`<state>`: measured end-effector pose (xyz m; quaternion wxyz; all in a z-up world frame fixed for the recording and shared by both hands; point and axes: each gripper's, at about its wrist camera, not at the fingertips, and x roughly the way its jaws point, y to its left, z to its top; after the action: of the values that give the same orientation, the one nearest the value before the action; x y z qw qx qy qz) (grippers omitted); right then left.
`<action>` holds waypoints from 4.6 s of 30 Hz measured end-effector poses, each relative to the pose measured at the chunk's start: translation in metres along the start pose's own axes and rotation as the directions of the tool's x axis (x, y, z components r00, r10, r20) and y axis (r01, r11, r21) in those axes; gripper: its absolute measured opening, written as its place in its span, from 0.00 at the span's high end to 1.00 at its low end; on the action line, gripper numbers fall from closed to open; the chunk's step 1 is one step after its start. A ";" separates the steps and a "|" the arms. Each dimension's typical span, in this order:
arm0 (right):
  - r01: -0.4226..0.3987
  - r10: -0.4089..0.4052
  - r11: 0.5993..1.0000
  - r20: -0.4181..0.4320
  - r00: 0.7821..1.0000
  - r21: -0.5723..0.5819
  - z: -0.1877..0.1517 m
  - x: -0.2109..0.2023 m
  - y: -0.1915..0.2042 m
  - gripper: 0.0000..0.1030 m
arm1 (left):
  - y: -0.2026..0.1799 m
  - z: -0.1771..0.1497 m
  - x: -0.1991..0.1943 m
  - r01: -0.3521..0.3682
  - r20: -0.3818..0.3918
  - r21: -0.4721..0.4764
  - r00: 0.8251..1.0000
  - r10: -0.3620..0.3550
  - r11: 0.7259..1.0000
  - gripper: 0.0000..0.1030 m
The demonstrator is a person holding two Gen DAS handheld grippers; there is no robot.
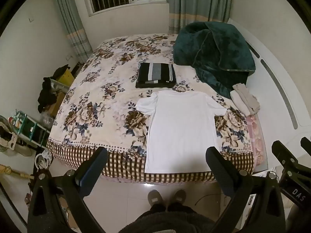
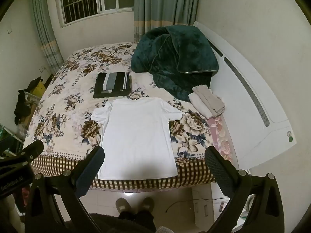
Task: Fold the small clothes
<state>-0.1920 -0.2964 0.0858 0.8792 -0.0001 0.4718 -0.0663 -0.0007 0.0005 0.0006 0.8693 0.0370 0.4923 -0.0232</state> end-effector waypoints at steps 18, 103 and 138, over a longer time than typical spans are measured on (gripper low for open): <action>-0.012 0.012 1.000 0.005 1.000 -0.014 0.003 -0.009 0.004 0.00 | 0.004 0.001 -0.002 0.002 0.002 -0.004 1.000 -0.002 1.000 0.00; 0.006 -0.004 0.997 -0.033 0.999 0.073 0.039 0.024 0.002 0.00 | 0.007 0.062 0.061 -0.063 0.082 -0.018 0.995 0.064 0.998 0.00; -0.011 0.225 0.257 -0.049 0.973 0.966 -0.017 0.835 -0.230 0.91 | -0.029 0.073 0.641 -0.230 -0.510 -0.203 0.855 0.097 0.952 0.00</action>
<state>0.2233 -0.6210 -0.6014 0.6560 0.5729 0.4093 -0.2720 0.3887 -0.0377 -0.5131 0.7106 -0.0291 0.6917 0.1255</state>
